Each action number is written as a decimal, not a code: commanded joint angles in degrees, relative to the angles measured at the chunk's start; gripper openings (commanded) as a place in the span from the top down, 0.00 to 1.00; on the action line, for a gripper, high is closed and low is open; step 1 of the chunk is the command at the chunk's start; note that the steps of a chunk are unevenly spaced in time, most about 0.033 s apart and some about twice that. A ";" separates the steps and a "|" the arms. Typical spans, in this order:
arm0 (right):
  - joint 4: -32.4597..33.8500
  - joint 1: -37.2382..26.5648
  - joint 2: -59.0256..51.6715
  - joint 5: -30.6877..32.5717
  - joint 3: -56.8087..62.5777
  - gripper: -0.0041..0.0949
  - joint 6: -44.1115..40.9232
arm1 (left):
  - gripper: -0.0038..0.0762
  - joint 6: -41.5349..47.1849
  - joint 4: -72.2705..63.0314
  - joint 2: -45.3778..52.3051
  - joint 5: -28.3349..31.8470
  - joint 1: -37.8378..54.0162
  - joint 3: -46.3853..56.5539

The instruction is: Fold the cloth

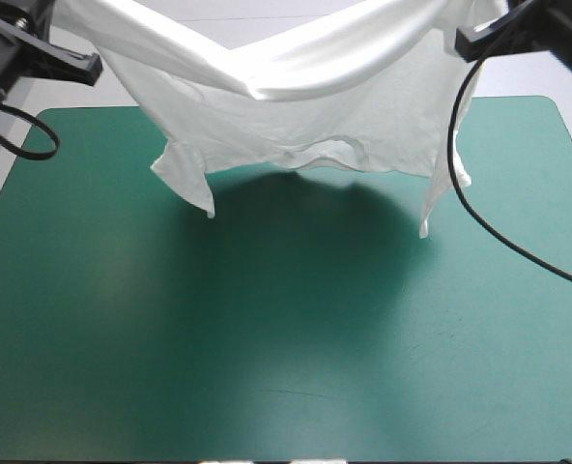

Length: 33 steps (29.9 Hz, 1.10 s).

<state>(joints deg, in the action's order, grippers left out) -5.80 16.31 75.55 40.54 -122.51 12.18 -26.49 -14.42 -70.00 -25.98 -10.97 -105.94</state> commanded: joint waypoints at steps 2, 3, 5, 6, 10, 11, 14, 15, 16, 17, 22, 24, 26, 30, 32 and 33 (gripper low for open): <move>0.07 0.03 -1.11 -11.32 -6.98 0.97 2.70 | 0.93 -4.40 -0.82 -0.49 6.59 -0.26 -10.49; -0.04 0.03 -1.11 -11.84 -8.38 0.97 2.84 | 0.93 -4.67 -0.82 -0.73 6.59 -0.26 -12.30; -0.04 0.03 -1.11 -12.45 -10.69 0.97 3.16 | 0.93 -5.75 -0.82 -0.65 6.59 -0.26 -15.03; -0.04 0.03 -1.11 -12.86 -11.99 0.97 3.27 | 0.93 -5.85 -0.82 -0.65 6.59 -0.26 -16.28; -0.04 0.03 -1.11 -15.44 -13.75 0.97 4.02 | 0.93 -6.44 -0.82 -0.75 7.10 -0.26 -19.49; -0.16 0.03 -1.11 -16.31 -13.75 0.97 4.87 | 0.93 -7.32 -0.82 -1.04 7.77 -0.26 -19.64; 0.11 0.03 0.85 -19.12 -13.75 0.97 5.70 | 0.93 -7.85 0.45 -2.82 10.61 -0.26 -19.64; 0.11 0.03 1.82 -20.25 -13.75 0.97 6.13 | 0.93 -7.75 1.74 -3.87 11.16 -0.26 -19.64; 0.11 0.03 2.95 -21.39 -13.75 0.97 6.57 | 0.93 -7.75 2.80 -5.07 11.55 -0.26 -19.64; 0.11 0.03 4.21 -22.67 -13.75 0.97 7.06 | 0.93 -7.75 3.64 -6.39 11.66 -0.26 -19.64; 0.11 0.03 10.91 -28.33 -13.75 0.98 7.78 | 0.93 -7.35 3.58 -12.79 13.69 -0.26 -19.64; 0.11 0.03 14.04 -31.56 -13.75 0.98 7.78 | 0.93 -7.27 2.81 -15.26 16.99 -0.26 -19.72; 0.11 0.03 17.05 -35.27 -13.91 0.98 7.78 | 0.93 -7.22 0.91 -17.36 19.84 -0.16 -19.76; -0.10 0.03 21.73 -40.13 -15.06 0.98 7.78 | 0.93 -7.22 0.76 -20.35 22.54 -0.18 -19.76; -0.10 -0.07 23.59 -41.41 -16.57 0.98 7.54 | 0.93 -7.13 0.60 -22.03 25.21 -0.18 -19.76; -0.10 -0.20 24.78 -41.71 -17.76 0.98 7.54 | 0.93 -7.13 0.60 -22.77 26.89 -0.18 -19.76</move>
<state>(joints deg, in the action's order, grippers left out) -6.00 16.31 100.63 6.28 -136.38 19.53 -34.20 -12.86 -93.27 -7.91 -10.97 -124.23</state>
